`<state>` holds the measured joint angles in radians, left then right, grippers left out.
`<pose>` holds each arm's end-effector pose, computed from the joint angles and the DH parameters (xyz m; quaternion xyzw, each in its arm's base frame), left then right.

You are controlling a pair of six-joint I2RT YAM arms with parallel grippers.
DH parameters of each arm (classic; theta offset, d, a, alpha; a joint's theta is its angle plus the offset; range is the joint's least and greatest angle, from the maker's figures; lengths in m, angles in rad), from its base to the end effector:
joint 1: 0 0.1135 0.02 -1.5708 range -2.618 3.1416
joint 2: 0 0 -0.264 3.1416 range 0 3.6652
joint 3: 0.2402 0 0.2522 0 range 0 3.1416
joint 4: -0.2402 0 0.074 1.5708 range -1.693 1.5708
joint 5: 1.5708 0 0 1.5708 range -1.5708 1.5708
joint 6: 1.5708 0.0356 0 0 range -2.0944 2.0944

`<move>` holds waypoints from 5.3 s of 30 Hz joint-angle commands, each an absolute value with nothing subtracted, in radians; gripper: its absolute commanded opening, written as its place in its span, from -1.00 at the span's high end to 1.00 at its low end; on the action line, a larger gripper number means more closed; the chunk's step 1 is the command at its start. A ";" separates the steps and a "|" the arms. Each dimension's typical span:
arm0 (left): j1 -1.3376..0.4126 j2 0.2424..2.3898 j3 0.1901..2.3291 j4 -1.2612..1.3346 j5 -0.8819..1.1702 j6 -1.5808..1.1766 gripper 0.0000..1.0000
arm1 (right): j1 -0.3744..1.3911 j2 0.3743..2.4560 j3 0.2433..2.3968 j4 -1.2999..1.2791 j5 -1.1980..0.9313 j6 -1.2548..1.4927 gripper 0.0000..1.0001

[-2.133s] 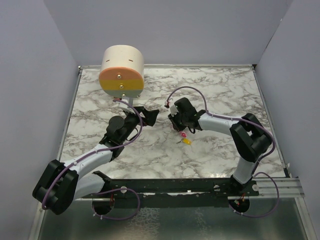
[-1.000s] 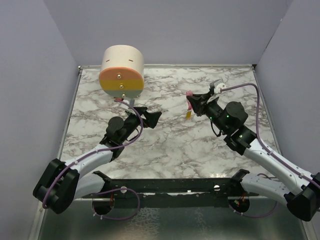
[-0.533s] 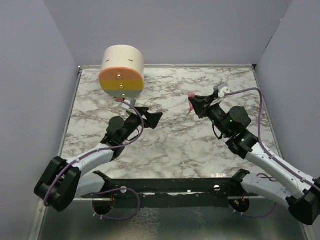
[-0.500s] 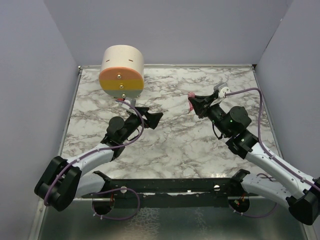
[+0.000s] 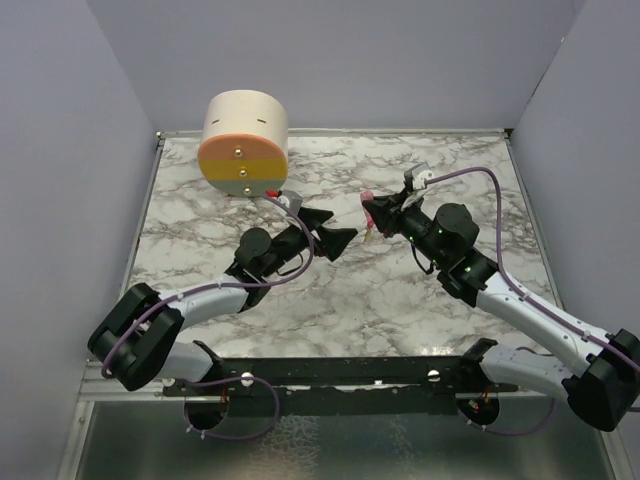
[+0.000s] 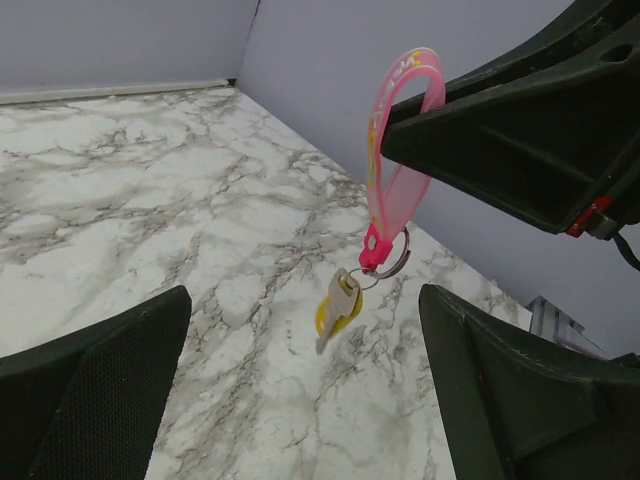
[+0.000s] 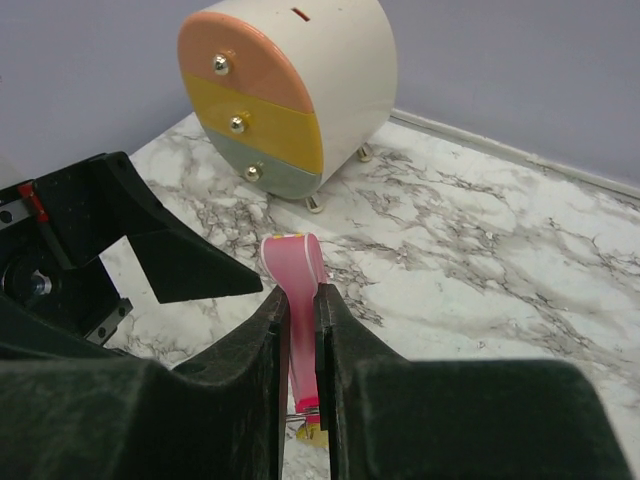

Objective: Put the keys on the keyring

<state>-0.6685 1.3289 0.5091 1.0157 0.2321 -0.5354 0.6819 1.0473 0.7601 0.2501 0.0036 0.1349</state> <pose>0.2102 -0.1765 0.2528 0.1312 0.6230 -0.4953 0.5911 0.1938 0.1571 0.3262 -0.1933 0.6937 0.2744 0.6373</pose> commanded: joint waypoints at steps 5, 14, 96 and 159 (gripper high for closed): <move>-0.706 1.392 0.573 1.062 0.183 -0.492 -0.98 | 0.689 1.036 0.773 0.262 -0.035 0.168 0.73; -0.724 1.426 0.594 1.059 0.140 -0.471 -0.98 | 0.689 1.021 0.765 0.253 -0.047 0.168 0.72; -0.789 1.009 0.366 0.842 -0.335 -0.339 -0.98 | 0.689 1.192 0.825 0.109 0.509 0.203 0.80; -0.656 1.014 0.357 0.786 -0.207 -0.401 -0.98 | 0.705 1.428 0.865 0.202 0.057 0.264 0.79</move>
